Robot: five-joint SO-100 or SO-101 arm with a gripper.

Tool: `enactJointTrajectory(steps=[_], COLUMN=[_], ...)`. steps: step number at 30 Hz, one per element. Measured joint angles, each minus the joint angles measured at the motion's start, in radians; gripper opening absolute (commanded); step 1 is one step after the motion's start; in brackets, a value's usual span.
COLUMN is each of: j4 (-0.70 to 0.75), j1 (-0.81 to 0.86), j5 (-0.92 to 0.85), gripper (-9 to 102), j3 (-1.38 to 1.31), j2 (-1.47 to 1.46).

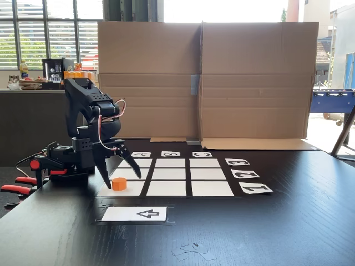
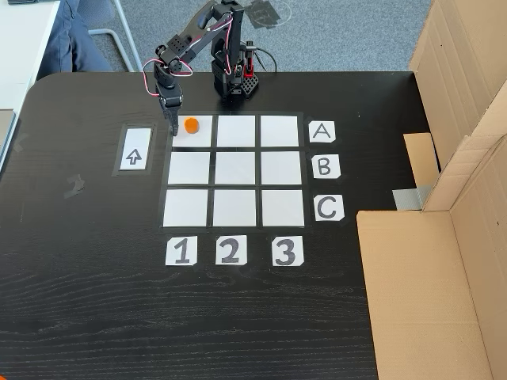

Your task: Pick up the round, orange token and place it in the grid on square A1.

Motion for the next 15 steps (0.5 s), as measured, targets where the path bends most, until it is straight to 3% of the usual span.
enactJointTrajectory(steps=[15], j4=[0.032], j1=[0.230], j5=[0.000], gripper=[38], j3=[-0.296], j2=[0.281])
